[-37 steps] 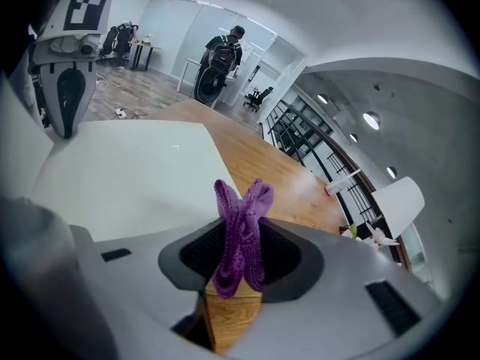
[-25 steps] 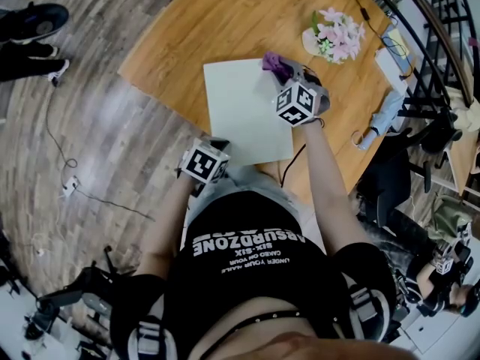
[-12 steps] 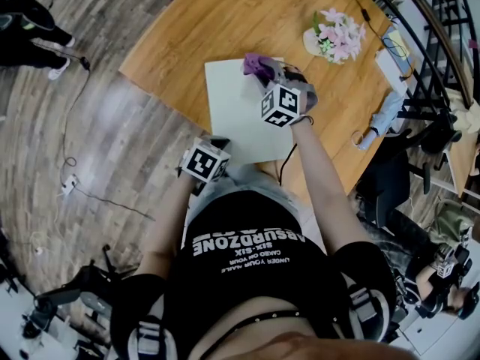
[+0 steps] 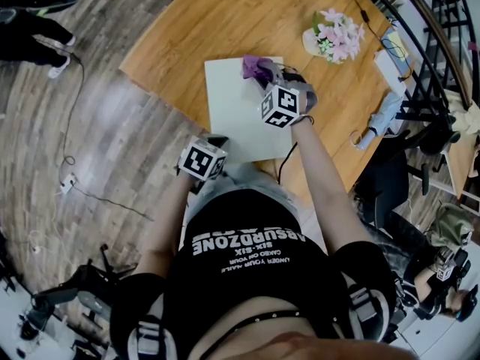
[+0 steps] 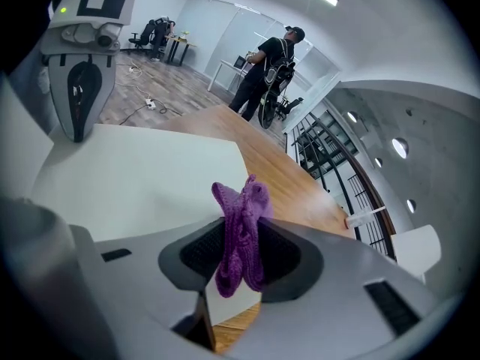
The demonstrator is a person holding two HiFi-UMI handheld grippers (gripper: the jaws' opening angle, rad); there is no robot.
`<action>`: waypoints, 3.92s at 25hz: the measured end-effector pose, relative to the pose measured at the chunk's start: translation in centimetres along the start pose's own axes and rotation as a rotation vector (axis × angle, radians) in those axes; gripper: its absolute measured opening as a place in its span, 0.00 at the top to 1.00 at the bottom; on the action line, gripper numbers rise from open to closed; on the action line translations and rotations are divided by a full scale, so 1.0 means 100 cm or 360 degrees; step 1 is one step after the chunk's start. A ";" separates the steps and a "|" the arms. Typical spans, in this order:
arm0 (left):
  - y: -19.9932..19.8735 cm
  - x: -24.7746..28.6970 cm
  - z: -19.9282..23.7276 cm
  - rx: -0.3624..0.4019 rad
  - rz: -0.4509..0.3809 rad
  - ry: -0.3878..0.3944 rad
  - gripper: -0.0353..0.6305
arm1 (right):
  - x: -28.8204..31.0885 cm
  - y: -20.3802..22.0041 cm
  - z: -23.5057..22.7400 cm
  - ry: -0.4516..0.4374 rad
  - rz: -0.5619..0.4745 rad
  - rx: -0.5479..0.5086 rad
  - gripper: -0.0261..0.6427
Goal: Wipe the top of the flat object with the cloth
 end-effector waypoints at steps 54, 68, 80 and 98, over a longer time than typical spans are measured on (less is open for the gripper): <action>0.007 -0.001 -0.006 -0.0095 -0.0121 -0.0105 0.92 | -0.063 0.013 0.076 -0.0157 -0.0033 -0.0014 0.76; 0.009 0.002 -0.008 -0.0133 -0.0159 -0.0148 0.92 | -0.085 0.019 0.106 -0.0174 -0.0058 0.0005 0.76; 0.011 0.001 -0.009 -0.0175 -0.0194 -0.0152 0.92 | -0.112 0.020 0.135 -0.0220 -0.0049 0.0080 0.76; 0.014 0.002 -0.013 -0.0210 -0.0241 -0.0203 0.92 | -0.145 0.023 0.170 -0.0272 -0.0071 0.0132 0.76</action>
Point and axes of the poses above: the fingertips, and each gripper's own axes: x forward along the fingers, z to its left, y out of its underside, the point moved 10 cm from there along -x, backward along the fingers, and after that the axes turned 3 degrees about y, right-handed, at the moved point
